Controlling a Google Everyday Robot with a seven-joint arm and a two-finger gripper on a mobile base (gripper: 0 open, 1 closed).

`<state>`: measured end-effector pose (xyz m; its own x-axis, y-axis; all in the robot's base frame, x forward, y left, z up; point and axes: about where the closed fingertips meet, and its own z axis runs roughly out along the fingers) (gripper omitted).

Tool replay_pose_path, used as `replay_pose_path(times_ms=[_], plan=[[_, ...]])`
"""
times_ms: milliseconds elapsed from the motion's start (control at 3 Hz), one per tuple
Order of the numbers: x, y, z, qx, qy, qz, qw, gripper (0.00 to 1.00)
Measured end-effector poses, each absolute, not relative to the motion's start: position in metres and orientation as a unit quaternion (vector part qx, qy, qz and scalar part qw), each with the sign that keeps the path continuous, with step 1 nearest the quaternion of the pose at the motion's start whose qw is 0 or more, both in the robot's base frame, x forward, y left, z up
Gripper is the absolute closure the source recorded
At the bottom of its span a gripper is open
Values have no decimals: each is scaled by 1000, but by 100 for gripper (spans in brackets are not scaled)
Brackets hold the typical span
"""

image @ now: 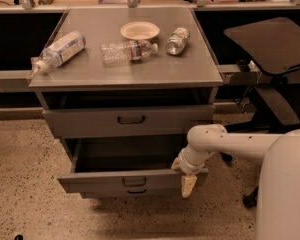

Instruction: Open middle drawer

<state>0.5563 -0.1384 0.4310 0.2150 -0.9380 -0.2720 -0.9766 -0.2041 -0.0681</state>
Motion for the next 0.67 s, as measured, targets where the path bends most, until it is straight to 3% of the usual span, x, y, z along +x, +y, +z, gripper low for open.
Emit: replay_pose_path(times_ms=[333,667], plan=[[556,-138,431,-771,621,85,113,0],[548,-133,418,-769,627,82,88,0]])
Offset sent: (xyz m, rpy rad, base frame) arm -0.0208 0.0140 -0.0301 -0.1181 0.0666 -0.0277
